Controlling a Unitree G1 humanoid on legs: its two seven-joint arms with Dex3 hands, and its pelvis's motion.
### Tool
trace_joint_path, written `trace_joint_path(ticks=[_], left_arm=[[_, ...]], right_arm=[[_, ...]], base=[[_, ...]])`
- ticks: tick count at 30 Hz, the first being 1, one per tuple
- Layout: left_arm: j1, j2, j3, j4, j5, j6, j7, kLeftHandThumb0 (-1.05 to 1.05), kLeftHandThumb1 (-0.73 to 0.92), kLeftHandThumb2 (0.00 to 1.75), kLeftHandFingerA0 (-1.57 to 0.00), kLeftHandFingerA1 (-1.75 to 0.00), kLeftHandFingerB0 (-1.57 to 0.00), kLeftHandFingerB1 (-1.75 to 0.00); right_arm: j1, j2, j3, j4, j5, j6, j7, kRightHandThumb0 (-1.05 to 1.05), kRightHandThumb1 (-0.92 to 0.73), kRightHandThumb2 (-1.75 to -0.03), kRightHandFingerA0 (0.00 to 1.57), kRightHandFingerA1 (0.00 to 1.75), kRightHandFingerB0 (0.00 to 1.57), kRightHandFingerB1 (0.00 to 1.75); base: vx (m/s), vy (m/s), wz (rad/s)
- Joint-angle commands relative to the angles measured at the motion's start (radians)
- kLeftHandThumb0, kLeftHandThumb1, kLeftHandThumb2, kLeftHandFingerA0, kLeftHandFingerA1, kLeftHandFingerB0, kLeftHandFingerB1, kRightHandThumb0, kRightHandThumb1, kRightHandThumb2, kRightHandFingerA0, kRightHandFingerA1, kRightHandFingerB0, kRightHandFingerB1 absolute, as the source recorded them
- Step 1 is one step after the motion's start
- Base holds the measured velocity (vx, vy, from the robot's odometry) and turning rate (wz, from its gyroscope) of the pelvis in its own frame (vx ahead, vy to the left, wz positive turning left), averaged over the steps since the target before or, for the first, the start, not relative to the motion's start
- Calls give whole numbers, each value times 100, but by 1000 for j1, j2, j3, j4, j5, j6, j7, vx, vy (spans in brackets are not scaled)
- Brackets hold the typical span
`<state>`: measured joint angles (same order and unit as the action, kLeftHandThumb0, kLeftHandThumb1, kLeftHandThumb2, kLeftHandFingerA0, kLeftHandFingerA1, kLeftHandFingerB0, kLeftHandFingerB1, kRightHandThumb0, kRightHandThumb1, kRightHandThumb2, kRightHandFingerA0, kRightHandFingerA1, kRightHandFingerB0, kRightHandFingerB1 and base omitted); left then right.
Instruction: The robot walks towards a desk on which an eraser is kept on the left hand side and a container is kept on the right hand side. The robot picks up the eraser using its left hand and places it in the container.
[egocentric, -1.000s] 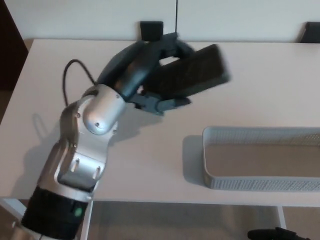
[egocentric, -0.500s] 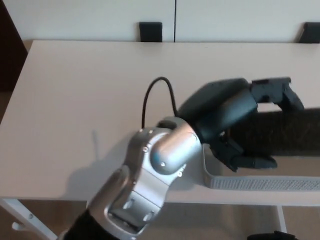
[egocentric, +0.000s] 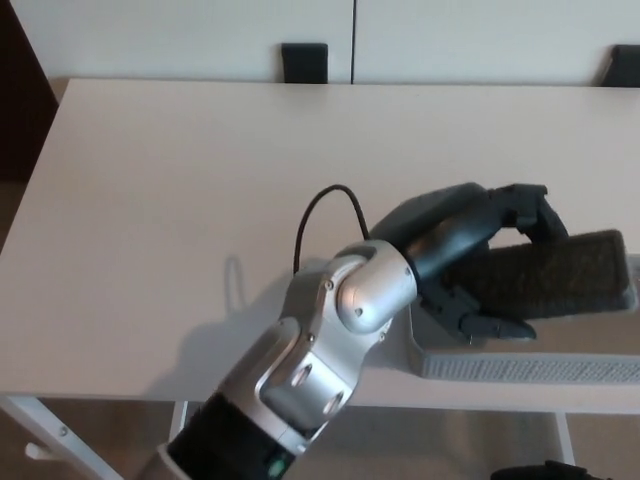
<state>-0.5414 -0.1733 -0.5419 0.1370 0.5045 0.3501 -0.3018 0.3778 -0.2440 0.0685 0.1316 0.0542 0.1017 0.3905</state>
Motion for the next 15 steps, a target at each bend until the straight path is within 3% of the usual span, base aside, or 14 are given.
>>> trace_joint_path(ticks=[1,2,3,4,5,6,7,12,15], left_arm=[[-37,-22,6,36,12,51,41,-45,76,65,-82,-139,-81,-93],[-37,-33,2,43,14,50,53,-45,75,63,-93,-130,-84,-90],[-39,-34,1,42,13,49,52,-44,71,62,-105,-103,-81,-61],[-44,-26,-16,38,20,50,32,-50,60,59,-65,-90,-53,-39],[-56,-3,-58,26,53,68,-3,-66,54,57,-16,-42,-16,-33],[-65,18,-105,8,100,88,-20,-80,47,84,0,0,0,-20],[-69,28,-129,-9,109,97,-36,-89,53,60,0,0,0,-7],[-83,52,-190,-57,126,137,-77,-104,55,71,0,0,0,-3],[-81,62,-213,-89,134,158,-95,-103,61,60,0,0,0,-8]], right_arm=[[3,-18,2,-13,-5,9,8,-46,-52,-55,62,59,46,47],[4,-21,1,-15,-6,8,10,-47,-51,-54,62,59,46,47],[-1,-21,6,-14,-14,4,6,-49,-52,-54,62,58,47,47],[-1,-26,13,-14,-28,-9,3,-51,-52,-56,62,57,46,47],[2,-26,11,-15,-22,-10,7,-49,-52,-55,62,57,47,47],[2,-27,12,-19,-22,-3,8,-49,-52,-55,63,57,48,47],[-2,-33,15,-18,-27,-9,11,-49,-53,-55,62,57,47,47],[-3,-40,19,-17,-28,-15,12,-50,-53,-55,63,58,47,47],[2,-45,25,-21,-37,-23,8,-47,-53,-55,62,57,47,47]], base=[[0,0,0],[0,0,0],[0,0,0],[0,0,0],[0,0,0],[0,0,0],[0,0,0],[0,0,0],[0,0,0]])
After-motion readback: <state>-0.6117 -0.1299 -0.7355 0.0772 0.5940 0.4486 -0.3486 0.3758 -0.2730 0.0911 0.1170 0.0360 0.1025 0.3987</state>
